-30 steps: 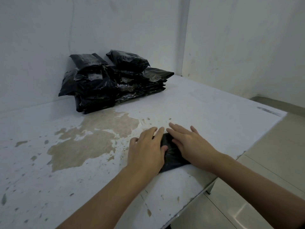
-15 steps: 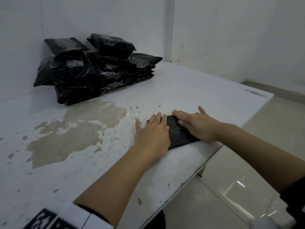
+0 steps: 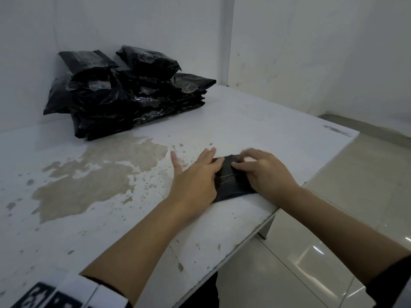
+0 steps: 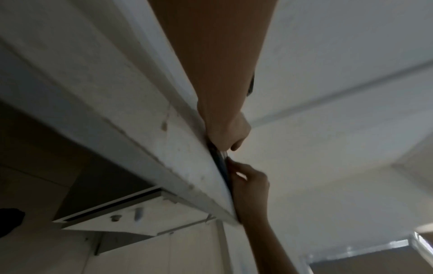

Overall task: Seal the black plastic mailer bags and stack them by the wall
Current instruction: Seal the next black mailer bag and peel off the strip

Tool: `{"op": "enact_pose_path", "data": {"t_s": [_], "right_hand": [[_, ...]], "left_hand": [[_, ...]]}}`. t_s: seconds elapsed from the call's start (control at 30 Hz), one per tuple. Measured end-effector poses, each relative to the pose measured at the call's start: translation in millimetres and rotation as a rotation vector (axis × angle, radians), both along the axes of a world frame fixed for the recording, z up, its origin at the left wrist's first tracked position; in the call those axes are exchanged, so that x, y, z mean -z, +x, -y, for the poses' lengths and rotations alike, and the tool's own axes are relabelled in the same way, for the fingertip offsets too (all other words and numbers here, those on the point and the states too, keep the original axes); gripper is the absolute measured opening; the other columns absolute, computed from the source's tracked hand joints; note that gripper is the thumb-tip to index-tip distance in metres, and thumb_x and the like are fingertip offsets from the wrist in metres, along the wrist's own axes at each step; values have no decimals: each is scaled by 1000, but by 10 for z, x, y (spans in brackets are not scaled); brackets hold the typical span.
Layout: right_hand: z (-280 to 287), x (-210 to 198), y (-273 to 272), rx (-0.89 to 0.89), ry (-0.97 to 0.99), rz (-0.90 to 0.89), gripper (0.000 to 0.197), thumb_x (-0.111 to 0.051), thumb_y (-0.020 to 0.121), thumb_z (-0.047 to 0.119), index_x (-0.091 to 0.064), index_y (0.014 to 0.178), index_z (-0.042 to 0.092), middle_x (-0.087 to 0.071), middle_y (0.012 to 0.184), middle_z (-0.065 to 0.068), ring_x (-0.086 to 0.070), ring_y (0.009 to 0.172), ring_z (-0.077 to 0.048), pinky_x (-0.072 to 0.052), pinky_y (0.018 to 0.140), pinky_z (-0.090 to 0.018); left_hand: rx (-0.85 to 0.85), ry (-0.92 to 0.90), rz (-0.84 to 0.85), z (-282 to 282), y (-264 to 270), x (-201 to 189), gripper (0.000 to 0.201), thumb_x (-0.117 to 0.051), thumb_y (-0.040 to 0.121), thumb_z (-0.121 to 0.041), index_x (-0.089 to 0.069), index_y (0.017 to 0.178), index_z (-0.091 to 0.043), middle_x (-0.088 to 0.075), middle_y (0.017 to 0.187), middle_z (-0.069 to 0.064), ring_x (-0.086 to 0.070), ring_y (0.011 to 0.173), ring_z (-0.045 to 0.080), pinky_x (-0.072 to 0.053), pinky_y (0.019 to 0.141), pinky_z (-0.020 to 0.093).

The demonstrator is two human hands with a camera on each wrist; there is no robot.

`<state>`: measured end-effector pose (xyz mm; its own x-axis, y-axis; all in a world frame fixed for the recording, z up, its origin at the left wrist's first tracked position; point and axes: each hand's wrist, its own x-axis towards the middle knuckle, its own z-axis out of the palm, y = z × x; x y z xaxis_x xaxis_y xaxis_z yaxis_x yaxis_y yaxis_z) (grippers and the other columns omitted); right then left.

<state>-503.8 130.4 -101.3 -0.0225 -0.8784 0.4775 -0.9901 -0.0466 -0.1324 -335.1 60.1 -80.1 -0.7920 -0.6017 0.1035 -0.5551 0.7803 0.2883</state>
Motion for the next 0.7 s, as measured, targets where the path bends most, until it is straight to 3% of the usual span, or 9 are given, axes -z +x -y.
{"op": "enact_pose_path", "data": {"t_s": [0.07,0.17,0.23,0.3,0.4,0.43,0.57,0.63,0.7], "right_hand": [[3,29,-13,-8,-40,55,27,-51,83,9,-77,92,8,-69,72,-12,-63,65,-33,-52,57,-37],[17,43,-50,89,-31,163,20,-61,82,0,-77,89,8,-74,79,-9,-67,73,-30,-51,69,-31],[14,-23,-51,112,-21,254,16,-66,81,0,-77,88,9,-74,83,-5,-67,74,-17,-43,72,-9],[28,-141,-75,159,94,389,14,-68,82,4,-77,89,11,-73,82,0,-60,68,-2,-39,68,1],[94,-368,-192,173,293,521,11,-73,79,8,-76,87,14,-73,76,2,-59,60,7,-41,63,0],[127,-442,-252,177,354,588,10,-74,79,8,-76,87,13,-72,74,2,-60,59,7,-43,63,-2],[410,-600,-630,352,396,957,11,-63,87,2,-67,98,1,-70,79,-10,-63,65,-15,-55,63,-25],[618,-602,-887,535,266,958,10,-59,88,-1,-65,96,1,-67,91,-16,-60,66,-19,-52,62,-27],[826,-546,-1125,675,203,865,21,-58,88,3,-64,108,3,-63,112,-18,-57,79,-22,-49,58,-25]], "left_hand": [[115,-130,29,-35,-39,6,61,-41,96,-5,-24,150,-30,-10,160,-4,-4,147,9,14,114,48],[236,-72,138,28,-76,-4,69,-40,95,2,-17,151,-31,-4,161,-8,-7,147,17,-10,118,40],[291,-52,211,102,-72,-28,72,-36,94,3,-11,152,-32,-1,160,-11,-7,147,13,-15,119,36],[314,-35,237,152,-69,-49,64,-32,95,-11,-12,151,-33,-3,159,-14,-9,146,9,-16,118,34],[327,-60,268,163,-65,-65,61,-21,94,-54,-11,151,-35,-2,158,-18,-5,146,6,-16,118,33],[332,-90,296,177,-70,-50,63,-20,95,-59,-8,152,-34,0,158,-18,-2,146,5,-14,119,32],[308,-139,263,307,-139,18,62,-20,98,-56,-1,152,-31,7,158,-15,5,146,5,-6,118,30],[267,-147,224,357,-189,58,64,-13,97,-60,1,152,-32,8,158,-16,7,145,4,-5,118,29],[227,-161,199,376,-231,105,72,0,89,-67,3,152,-32,10,158,-16,8,145,4,-4,117,28]]}}
